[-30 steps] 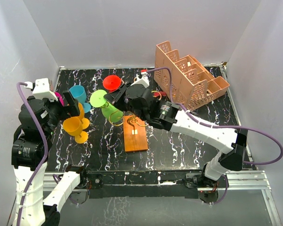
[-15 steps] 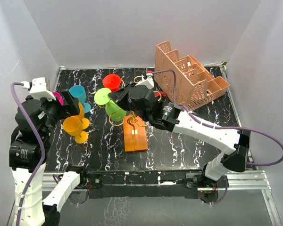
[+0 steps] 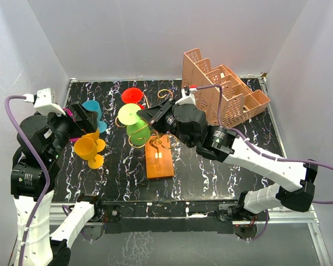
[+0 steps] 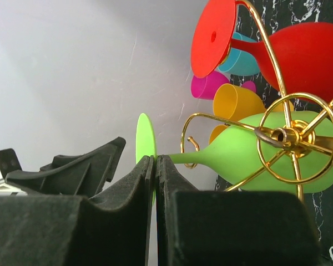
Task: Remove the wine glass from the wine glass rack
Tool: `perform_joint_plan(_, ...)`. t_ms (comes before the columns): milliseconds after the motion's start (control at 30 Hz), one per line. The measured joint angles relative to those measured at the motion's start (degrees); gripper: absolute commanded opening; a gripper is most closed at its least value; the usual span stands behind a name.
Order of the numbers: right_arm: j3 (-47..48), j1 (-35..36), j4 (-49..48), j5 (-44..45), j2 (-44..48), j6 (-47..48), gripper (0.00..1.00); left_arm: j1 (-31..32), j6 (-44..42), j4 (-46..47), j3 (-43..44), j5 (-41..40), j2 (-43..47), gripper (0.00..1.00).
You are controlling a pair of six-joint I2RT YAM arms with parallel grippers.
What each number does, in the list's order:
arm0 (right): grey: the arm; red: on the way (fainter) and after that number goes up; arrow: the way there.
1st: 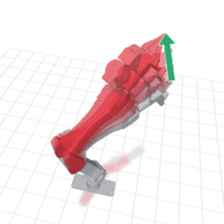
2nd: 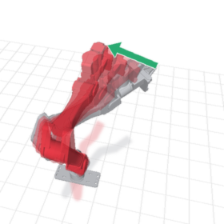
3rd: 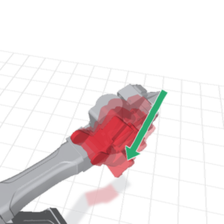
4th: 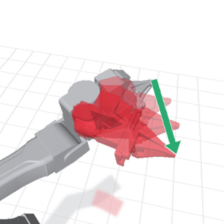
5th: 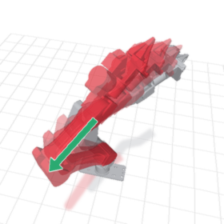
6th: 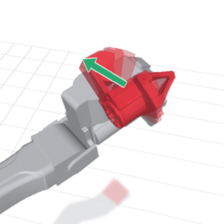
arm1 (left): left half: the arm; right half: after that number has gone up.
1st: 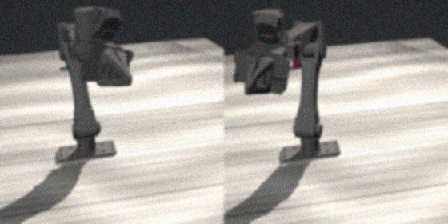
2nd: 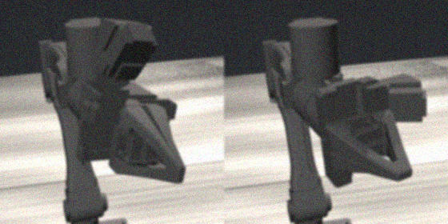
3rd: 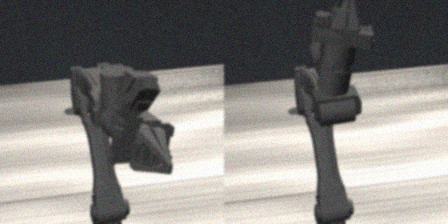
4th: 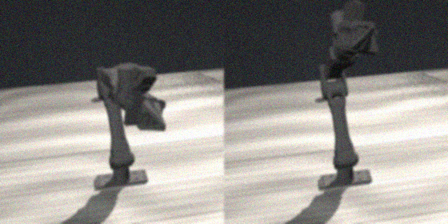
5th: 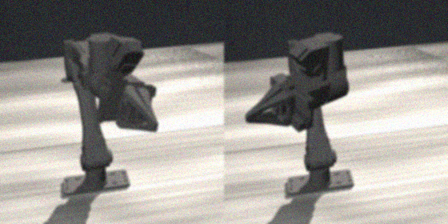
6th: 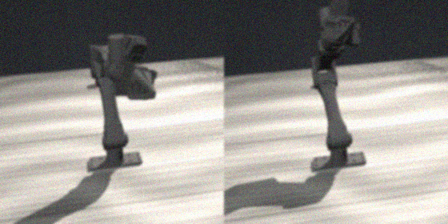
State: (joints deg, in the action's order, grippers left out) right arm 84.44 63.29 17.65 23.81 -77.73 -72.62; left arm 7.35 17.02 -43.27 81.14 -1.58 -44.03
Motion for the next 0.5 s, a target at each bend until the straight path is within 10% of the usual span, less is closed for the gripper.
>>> perform_joint_plan(500,-5.51,-0.31,-5.55,-12.46,3.48,3.28,0.08,0.0,9.77,4.7,-0.28,3.5,0.37,0.97)
